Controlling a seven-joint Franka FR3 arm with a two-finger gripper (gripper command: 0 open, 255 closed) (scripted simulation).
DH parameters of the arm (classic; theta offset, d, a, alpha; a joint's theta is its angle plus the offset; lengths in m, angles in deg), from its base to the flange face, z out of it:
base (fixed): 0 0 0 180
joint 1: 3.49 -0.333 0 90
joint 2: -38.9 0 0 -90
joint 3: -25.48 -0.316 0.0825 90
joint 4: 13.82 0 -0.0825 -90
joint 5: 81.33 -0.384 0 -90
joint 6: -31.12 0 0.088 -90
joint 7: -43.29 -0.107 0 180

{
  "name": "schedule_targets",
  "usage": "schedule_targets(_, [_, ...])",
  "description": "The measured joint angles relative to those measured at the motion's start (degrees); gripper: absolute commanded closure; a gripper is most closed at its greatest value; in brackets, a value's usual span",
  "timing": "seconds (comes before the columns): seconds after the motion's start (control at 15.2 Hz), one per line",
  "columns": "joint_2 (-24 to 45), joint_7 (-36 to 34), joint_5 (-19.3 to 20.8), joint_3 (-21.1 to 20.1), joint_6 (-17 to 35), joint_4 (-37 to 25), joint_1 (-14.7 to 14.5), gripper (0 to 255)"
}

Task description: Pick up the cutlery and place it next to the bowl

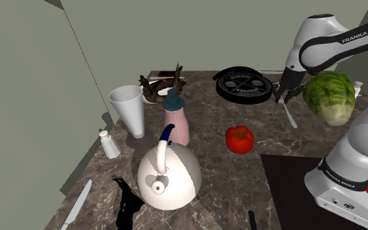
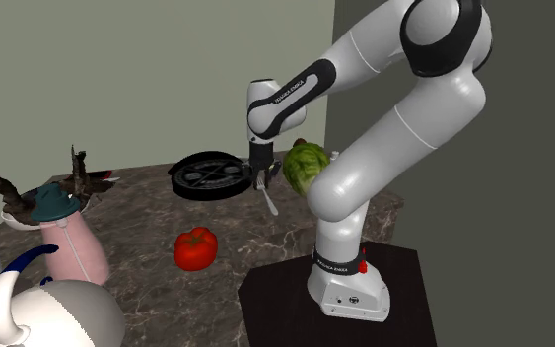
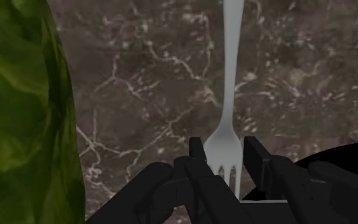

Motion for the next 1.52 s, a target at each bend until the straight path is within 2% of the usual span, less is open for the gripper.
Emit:
schedule_targets(1.19, [-7.1, 0.7, -3.3, -3.3, -17.4, -10.4, -1.1, 255])
schedule_targets(1.32, [-7.0, 0.0, -3.9, -4.1, -18.0, -11.0, -1.6, 255])
schedule_targets(1.52, [-4.7, -3.4, -6.0, -6.9, -17.1, -12.1, -3.9, 255])
